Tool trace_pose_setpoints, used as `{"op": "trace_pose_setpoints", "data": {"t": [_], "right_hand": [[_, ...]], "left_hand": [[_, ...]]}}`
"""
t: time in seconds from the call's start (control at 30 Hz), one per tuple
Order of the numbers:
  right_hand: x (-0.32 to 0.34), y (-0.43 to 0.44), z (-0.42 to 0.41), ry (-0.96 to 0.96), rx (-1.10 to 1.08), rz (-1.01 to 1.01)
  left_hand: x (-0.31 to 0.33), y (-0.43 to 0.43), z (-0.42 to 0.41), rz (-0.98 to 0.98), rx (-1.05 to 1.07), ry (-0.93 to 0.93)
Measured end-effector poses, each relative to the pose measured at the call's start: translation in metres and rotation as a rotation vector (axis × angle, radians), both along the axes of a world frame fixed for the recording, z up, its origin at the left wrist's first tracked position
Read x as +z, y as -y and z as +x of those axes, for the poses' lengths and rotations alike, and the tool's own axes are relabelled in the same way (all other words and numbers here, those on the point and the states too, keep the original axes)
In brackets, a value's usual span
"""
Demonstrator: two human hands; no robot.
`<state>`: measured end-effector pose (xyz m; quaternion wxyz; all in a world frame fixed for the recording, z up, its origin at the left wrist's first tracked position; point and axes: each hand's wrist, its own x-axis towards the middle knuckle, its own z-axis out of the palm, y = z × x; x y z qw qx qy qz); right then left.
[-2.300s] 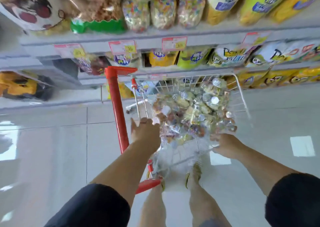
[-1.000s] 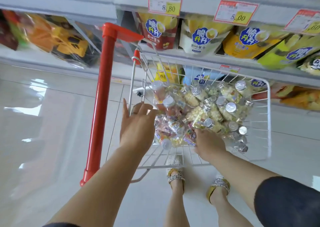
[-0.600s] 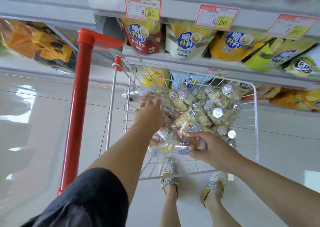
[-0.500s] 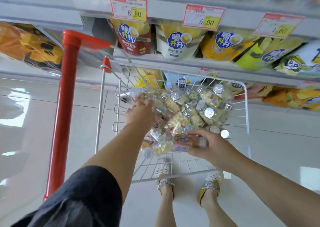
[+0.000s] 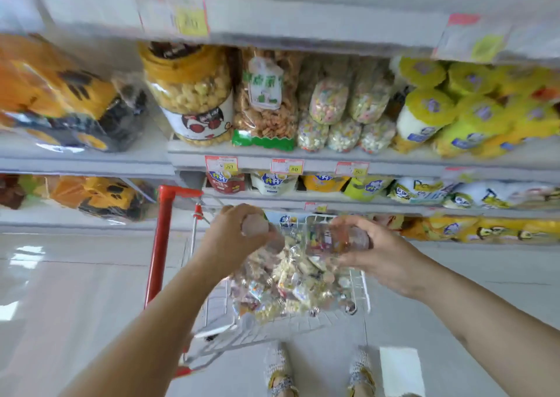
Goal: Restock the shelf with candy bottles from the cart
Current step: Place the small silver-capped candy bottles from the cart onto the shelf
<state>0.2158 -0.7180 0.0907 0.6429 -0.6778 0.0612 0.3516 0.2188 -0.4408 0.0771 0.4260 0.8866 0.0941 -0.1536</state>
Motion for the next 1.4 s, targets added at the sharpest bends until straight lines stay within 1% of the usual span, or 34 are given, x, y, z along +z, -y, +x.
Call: {"op": "trace_pose_setpoints", "data": {"t": [0.17,0.27,0.33,0.4,0.47,0.57,0.63,0.73,0.87,0.97,1.03,1.13,1.23,1.4], "right_hand": [[0.094,0.01,0.007,0.044,-0.146,0.189],[0.139,0.023,0.002,0.127,-0.237,0.214],[0.166,0.038,0.007,0.216,-0.295,0.174],[0.193,0.056,0.015,0.36,-0.311,0.047],[0.22,0.078,0.029,0.529,-0.292,-0.127],[0.254,0.106,0.055,0.776,-0.245,-0.386],[0.263,0.122,0.079,0.932,-0.19,-0.551],[0.267,0.14,0.121,1.126,-0.071,-0.73],[0.272,0.154,0.17,1.289,0.173,-0.862],[0.274,0.158,0.195,1.325,0.379,-0.977],[0.278,0.159,0.207,1.335,0.471,-1.059],[0.282,0.158,0.219,1.274,0.599,-1.185],[0.281,0.158,0.226,1.155,0.639,-1.217],[0.284,0.157,0.223,1.024,0.578,-1.202]], "left_hand": [[0.119,0.012,0.02,-0.03,-0.106,0.104],[0.171,0.025,0.033,-0.034,-0.15,0.175],[0.205,0.04,0.042,-0.01,-0.161,0.257],[0.236,0.06,0.05,-0.002,-0.194,0.33],[0.261,0.084,0.061,-0.021,-0.202,0.37],[0.283,0.119,0.081,-0.051,-0.185,0.46],[0.29,0.142,0.097,-0.054,-0.166,0.51],[0.292,0.173,0.121,-0.033,-0.134,0.57],[0.29,0.203,0.146,-0.035,-0.079,0.622],[0.289,0.217,0.158,-0.034,-0.036,0.645],[0.29,0.221,0.167,-0.019,-0.021,0.658],[0.291,0.225,0.178,-0.004,-0.017,0.645],[0.286,0.225,0.188,0.005,-0.029,0.608],[0.277,0.226,0.204,0.058,-0.101,0.565]]}}
